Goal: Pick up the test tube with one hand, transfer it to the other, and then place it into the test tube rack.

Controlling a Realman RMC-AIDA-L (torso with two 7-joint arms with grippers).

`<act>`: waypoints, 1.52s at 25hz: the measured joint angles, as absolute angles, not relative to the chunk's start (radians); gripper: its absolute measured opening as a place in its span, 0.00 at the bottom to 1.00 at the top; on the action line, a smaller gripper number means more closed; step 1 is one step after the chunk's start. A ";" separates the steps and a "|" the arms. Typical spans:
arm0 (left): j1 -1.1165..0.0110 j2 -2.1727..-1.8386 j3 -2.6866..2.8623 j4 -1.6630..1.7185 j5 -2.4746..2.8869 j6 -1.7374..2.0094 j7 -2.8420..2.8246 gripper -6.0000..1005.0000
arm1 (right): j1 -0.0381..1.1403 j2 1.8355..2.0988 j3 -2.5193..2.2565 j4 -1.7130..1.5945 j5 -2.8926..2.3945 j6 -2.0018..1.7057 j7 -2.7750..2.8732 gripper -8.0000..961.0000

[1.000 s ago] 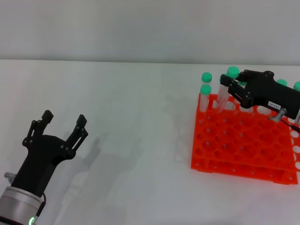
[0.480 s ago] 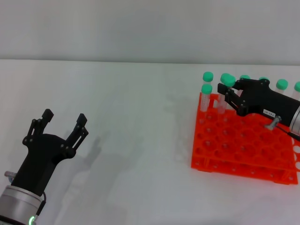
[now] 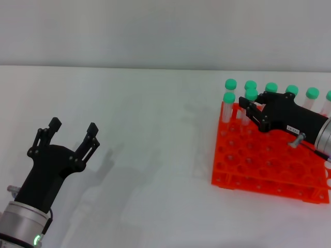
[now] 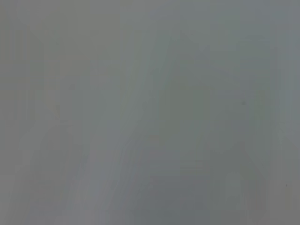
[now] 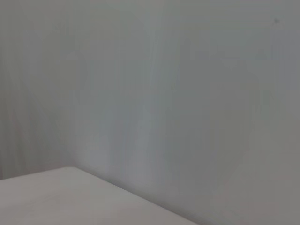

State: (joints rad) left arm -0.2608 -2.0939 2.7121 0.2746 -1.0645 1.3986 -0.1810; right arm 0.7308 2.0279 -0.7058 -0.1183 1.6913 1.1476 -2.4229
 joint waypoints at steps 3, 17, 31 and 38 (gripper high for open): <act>-0.261 -2.094 2.712 0.275 -1.065 1.398 -0.181 0.88 | 0.733 2.028 -0.711 -0.109 1.701 1.140 -2.437 0.35; -0.261 -2.094 2.712 0.275 -1.065 1.405 -0.181 0.88 | 0.721 2.028 -0.712 -0.105 1.699 1.128 -2.429 0.37; -0.261 -2.094 2.712 0.279 -1.065 1.405 -0.181 0.88 | 0.658 2.020 -0.711 -0.123 1.700 1.193 -2.384 0.65; -0.272 -2.094 2.712 0.279 -1.065 1.405 -0.181 0.88 | 0.524 2.014 -0.702 -0.193 1.707 1.309 -2.333 0.70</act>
State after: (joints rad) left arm -0.2718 -2.0939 2.7120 0.2791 -1.0645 1.4052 -0.1810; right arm 0.5238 2.0142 -0.7019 -0.1926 1.7073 1.3086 -2.3332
